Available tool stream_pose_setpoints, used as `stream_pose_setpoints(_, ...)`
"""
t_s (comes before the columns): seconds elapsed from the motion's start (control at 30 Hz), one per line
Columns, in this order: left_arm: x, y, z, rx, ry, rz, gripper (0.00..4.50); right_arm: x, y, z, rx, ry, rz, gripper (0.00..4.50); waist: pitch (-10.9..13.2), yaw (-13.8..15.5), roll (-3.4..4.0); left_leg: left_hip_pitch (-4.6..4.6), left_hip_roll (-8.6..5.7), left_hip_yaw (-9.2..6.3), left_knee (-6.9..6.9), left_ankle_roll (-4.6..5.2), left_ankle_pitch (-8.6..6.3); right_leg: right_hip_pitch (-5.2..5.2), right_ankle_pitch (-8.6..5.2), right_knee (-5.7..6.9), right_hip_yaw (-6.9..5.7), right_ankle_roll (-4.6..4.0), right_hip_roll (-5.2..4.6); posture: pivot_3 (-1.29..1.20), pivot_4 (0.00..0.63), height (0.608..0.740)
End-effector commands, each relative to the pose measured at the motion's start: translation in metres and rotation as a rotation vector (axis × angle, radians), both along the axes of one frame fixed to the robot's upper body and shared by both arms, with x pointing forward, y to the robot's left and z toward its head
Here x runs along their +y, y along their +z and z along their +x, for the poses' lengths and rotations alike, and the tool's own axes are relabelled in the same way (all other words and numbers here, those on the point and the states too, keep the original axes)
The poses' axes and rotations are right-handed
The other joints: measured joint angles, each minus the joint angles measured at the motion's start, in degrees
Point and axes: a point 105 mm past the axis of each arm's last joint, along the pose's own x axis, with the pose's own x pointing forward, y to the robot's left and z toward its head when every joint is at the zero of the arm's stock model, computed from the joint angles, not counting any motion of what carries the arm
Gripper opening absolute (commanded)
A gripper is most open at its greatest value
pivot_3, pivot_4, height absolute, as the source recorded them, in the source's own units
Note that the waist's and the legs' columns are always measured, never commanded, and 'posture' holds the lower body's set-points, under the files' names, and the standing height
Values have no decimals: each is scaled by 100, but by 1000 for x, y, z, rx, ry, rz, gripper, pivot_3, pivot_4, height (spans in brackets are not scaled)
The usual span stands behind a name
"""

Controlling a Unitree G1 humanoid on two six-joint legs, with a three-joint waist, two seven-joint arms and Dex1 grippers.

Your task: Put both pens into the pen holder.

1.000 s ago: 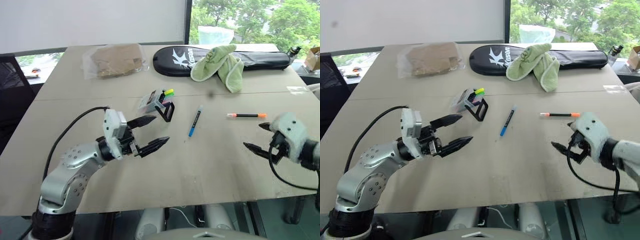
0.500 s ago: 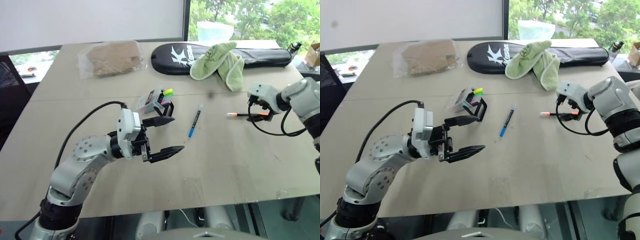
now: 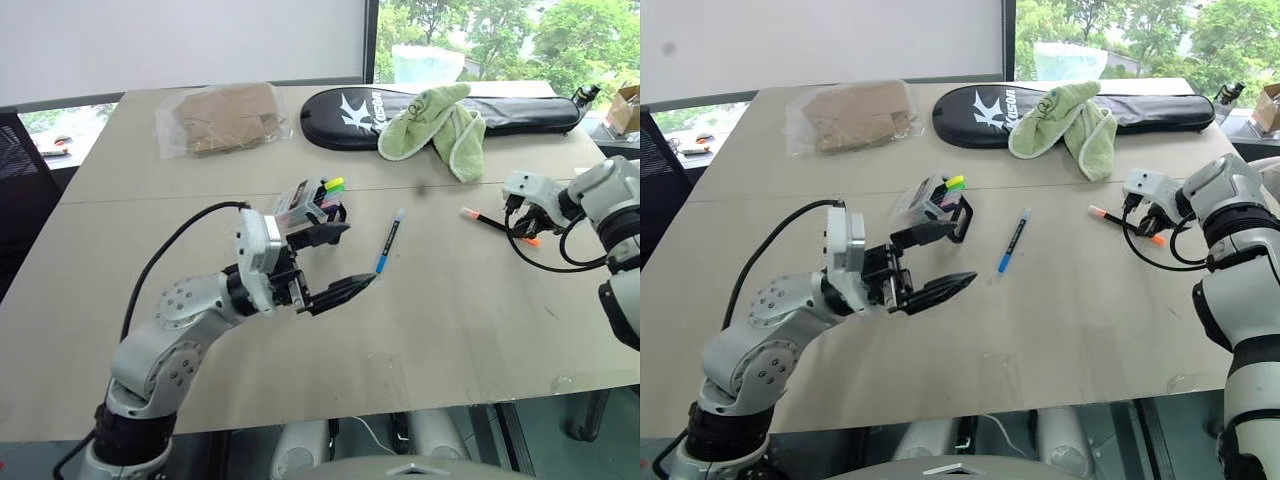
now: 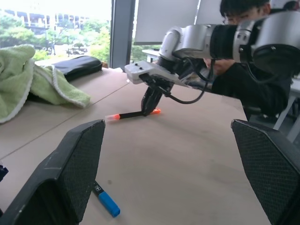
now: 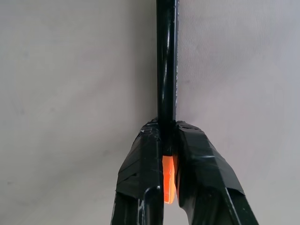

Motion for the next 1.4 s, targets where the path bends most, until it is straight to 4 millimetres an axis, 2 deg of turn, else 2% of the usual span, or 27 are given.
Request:
stream_pose_setpoints(0.03,-5,11,2,170,2,-92,4500,27,51,-8,-70,-40,361,126,3,-1,5,-2,1,-3,-1,1,0,-2,1,1,0,1,-1,0,150,740)
stream_pose_setpoints(0.13,-9,12,13,296,30,-144,4500,68,83,-47,-75,11,628,126,2,35,10,-12,5,-27,-1,1,-2,-4,1,4,-11,2,-8,0,150,740)
stream_pose_setpoints(0.23,-13,20,23,382,23,-249,4500,110,93,-94,-86,65,766,126,-2,44,15,-18,5,-60,-6,-1,-3,-4,1,8,-28,2,-6,0,150,740)
stream_pose_setpoints(0.33,-18,31,30,434,-9,-336,4500,138,85,-121,-143,122,802,126,-3,91,14,-18,3,-87,-4,-3,-2,-1,1,15,-53,0,6,0,150,740)
stream_pose_setpoints(0.5,-27,37,37,464,-70,-336,4500,170,74,-141,-218,170,878,126,-3,135,15,-11,-17,-84,12,-9,3,16,0,9,-49,0,4,0,150,740)
stream_pose_setpoints(0.53,-29,38,38,469,-90,-335,3966,175,72,-143,-222,173,887,0,-3,133,15,-7,-22,-83,13,-8,3,23,0,6,-46,-1,3,0,150,740)
stream_pose_setpoints(0.57,-31,40,37,467,-111,-324,3702,178,70,-145,-225,174,889,0,-3,133,15,-1,-24,-83,19,-7,3,31,-1,5,-45,-2,4,0,150,740)
stream_pose_setpoints(0.8,-38,39,35,470,-176,-272,294,189,71,-149,-239,170,922,0,-3,117,15,3,-48,-93,19,-9,5,34,-6,7,-44,-9,6,0,150,740)
stream_pose_setpoints(0.83,-37,39,35,468,-178,-265,64,191,71,-149,-239,170,923,0,-2,118,15,4,-47,-97,14,-9,5,33,-4,6,-46,-6,7,0,150,740)
stream_pose_setpoints(0.93,-34,40,38,451,-162,-251,64,192,73,-150,-262,170,906,0,-2,118,15,4,-47,-99,7,-10,6,33,-4,5,-48,-6,7,0,150,740)
stream_pose_setpoints(1.0,-28,46,43,402,-132,-244,64,185,75,-150,-313,159,886,0,-2,118,15,4,-48,-97,7,-10,5,33,-7,2,-47,-8,6,0,150,740)
stream_pose_setpoints(1.03,-24,52,46,371,-116,-246,0,182,76,-153,-331,167,884,904,-2,124,15,2,-49,-96,7,-9,5,32,-8,2,-47,-11,5,0,150,740)
stream_pose_setpoints(1.07,-20,60,49,322,-98,-239,0,175,75,-155,-348,161,870,1134,-2,140,12,2,-50,-97,7,-9,5,33,-10,0,-47,-12,5,0,150,740)
stream_pose_setpoints(1.13,-16,72,52,241,-81,-214,0,162,74,-153,-401,127,823,2067,-1,140,10,-5,-52,-104,7,-9,5,34,-11,-6,-54,-12,3,0,150,740)
stream_pose_setpoints(1.27,-4,105,64,51,18,-142,0,142,86,-157,-574,165,735,4064,1,119,8,-3,-54,-91,8,-8,4,33,-14,-10,-43,-13,1,0,150,740)
stream_pose_setpoints(1.3,-1,112,67,8,51,-120,0,140,89,-159,-613,186,738,4334,1,114,8,0,-53,-90,6,-8,4,33,-14,-10,-43,-12,3,0,150,740)
stream_pose_setpoints(1.4,7,113,73,-92,106,13,0,140,91,-165,-655,242,725,4334,2,82,7,5,-47,-91,-2,-8,4,32,-10,-8,-43,-1,11,0,150,740)
